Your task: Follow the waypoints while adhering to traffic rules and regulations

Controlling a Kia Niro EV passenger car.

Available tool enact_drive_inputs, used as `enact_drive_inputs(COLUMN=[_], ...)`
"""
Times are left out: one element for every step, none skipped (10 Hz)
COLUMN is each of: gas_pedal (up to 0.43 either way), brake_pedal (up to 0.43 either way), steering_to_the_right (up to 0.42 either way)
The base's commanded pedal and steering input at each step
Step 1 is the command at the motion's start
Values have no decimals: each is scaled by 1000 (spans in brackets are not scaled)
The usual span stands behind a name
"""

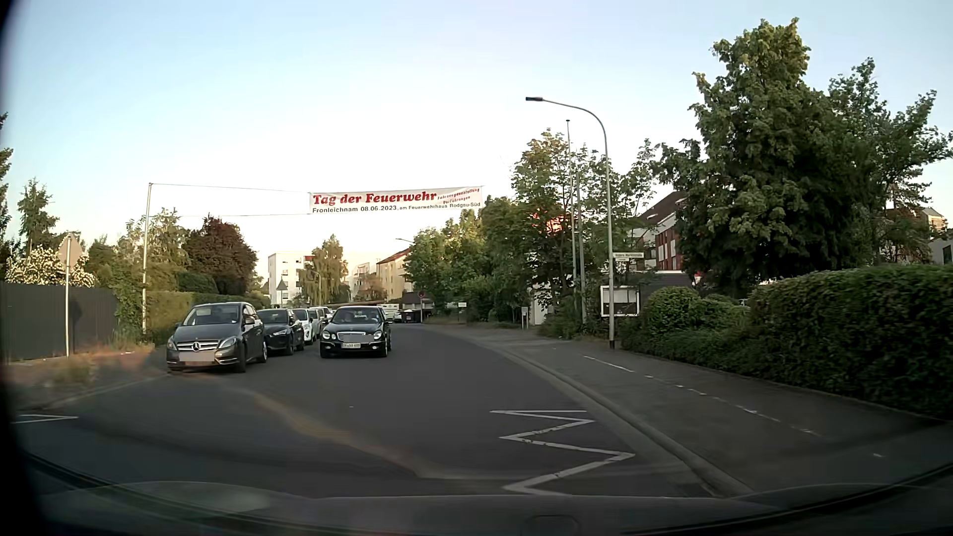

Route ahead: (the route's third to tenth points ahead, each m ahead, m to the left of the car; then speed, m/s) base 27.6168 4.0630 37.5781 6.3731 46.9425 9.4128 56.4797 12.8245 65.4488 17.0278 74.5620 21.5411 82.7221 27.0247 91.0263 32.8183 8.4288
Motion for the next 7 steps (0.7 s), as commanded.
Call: enact_drive_inputs(gas_pedal=[8, 8, 8, 8, 8, 8, 8], brake_pedal=[30, 30, 30, 30, 30, 30, 30], steering_to_the_right=[-34, -33, -34, -34, -36, -41, -43])
